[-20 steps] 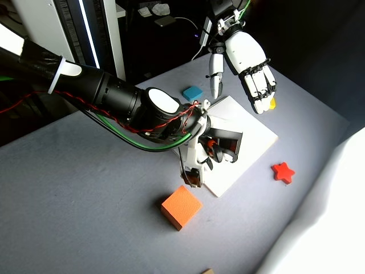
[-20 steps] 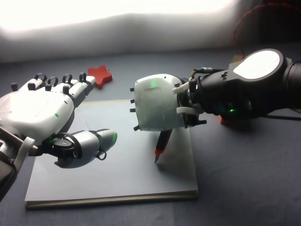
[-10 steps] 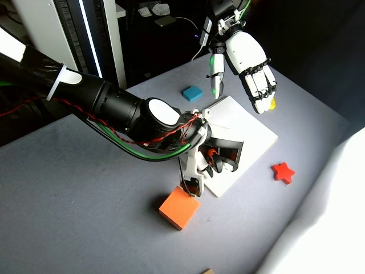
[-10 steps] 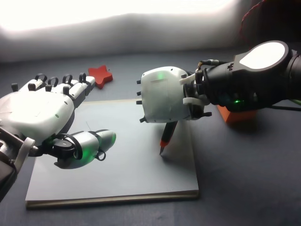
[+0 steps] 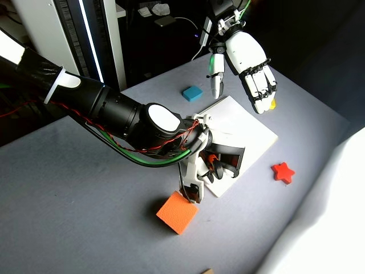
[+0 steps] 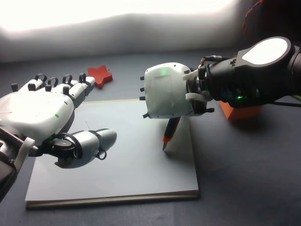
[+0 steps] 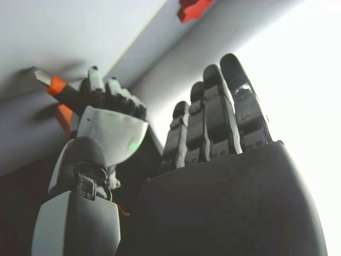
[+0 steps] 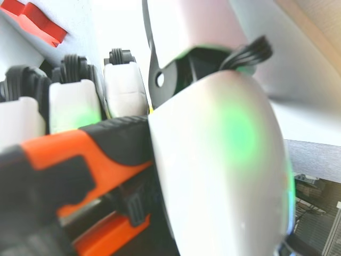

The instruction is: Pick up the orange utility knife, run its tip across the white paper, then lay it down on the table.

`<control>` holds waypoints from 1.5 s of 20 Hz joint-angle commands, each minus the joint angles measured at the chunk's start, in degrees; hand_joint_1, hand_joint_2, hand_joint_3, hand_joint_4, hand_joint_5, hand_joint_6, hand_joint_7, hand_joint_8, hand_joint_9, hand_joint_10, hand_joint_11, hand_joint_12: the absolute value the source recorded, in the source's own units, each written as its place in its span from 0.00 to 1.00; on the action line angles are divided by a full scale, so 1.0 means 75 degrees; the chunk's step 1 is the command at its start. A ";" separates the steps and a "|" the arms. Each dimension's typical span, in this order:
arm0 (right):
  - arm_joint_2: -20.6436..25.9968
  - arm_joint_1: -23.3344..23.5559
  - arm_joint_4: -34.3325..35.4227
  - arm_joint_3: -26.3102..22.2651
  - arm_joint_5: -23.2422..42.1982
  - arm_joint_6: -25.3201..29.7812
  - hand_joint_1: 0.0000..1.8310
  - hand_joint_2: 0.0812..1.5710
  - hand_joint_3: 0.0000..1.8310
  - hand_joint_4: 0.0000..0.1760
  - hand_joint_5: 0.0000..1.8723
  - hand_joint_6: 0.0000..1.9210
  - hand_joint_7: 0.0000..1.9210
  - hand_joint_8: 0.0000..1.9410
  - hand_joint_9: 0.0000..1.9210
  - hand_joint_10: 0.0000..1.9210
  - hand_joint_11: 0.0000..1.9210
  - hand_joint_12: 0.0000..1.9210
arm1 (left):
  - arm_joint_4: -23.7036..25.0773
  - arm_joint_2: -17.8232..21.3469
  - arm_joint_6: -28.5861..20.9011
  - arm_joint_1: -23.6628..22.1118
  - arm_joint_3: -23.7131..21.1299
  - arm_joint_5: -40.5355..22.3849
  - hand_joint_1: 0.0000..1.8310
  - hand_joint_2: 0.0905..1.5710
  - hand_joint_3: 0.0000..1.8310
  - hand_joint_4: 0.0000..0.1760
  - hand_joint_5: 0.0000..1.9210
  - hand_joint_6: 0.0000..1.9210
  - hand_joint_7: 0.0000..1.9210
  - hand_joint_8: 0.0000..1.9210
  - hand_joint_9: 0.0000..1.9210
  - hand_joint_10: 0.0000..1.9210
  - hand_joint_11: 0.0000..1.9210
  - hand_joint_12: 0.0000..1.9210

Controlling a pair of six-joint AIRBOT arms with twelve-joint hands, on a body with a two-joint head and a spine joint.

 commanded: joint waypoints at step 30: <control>0.3557 -0.0373 0.2947 -0.3768 -0.2136 0.3378 0.83 0.77 0.00 1.00 0.64 1.00 0.73 1.00 0.81 1.00 0.85 1.00 | 0.0485 0.0005 0.0002 0.0010 0.0006 -0.0532 0.10 0.77 0.00 0.37 0.01 0.00 0.07 0.00 0.12 0.00 0.00 0.48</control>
